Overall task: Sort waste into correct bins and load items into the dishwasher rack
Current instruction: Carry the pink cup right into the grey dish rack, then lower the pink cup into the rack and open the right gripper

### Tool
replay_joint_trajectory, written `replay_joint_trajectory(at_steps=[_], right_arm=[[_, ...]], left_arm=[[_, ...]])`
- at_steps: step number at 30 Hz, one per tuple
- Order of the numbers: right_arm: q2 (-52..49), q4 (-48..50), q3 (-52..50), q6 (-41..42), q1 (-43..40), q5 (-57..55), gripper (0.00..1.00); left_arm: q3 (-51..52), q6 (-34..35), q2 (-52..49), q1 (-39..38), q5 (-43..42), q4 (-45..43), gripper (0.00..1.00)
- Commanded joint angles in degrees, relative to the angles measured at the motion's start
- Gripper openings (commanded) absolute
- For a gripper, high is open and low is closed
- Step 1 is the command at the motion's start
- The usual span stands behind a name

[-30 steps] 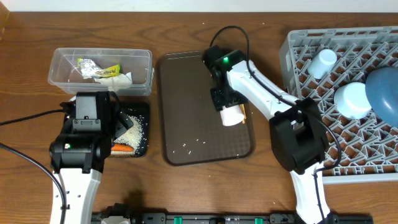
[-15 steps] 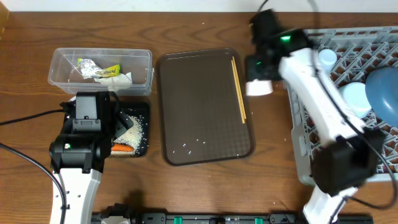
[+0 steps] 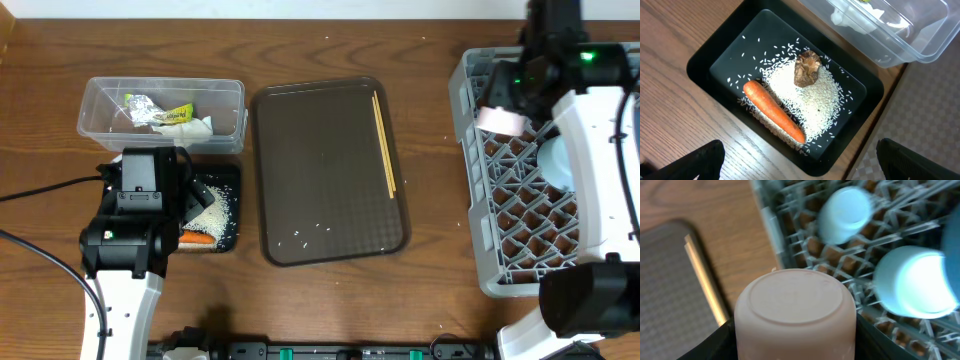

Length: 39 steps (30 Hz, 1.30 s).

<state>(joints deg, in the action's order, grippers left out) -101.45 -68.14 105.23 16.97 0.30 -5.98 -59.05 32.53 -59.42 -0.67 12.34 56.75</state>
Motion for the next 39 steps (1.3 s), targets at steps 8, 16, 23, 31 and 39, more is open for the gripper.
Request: replay_joint_trajectory(at_steps=[8, 16, 23, 31, 39], right_arm=[[0.4, 6.6, -3.3, -6.8, -7.5, -1.9, 0.45], [0.4, 20.4, -16.2, -7.1, -7.7, -1.0, 0.45], [0.4, 25.5, -18.8, -10.2, -7.7, 0.3, 0.46], [0.4, 23.8, -20.5, -10.2, -6.2, 1.9, 0.47], [0.4, 22.9, -23.0, -10.2, -3.8, 1.3, 0.49]], left_arm=[[0.1, -0.4, -0.1, -0.1, 0.1, 0.2, 0.98], [0.1, -0.4, -0.1, -0.1, 0.1, 0.2, 0.98], [0.1, -0.4, -0.1, -0.1, 0.1, 0.2, 0.98], [0.1, -0.4, -0.1, -0.1, 0.1, 0.2, 0.98], [0.1, -0.4, -0.1, -0.1, 0.1, 0.2, 0.98]])
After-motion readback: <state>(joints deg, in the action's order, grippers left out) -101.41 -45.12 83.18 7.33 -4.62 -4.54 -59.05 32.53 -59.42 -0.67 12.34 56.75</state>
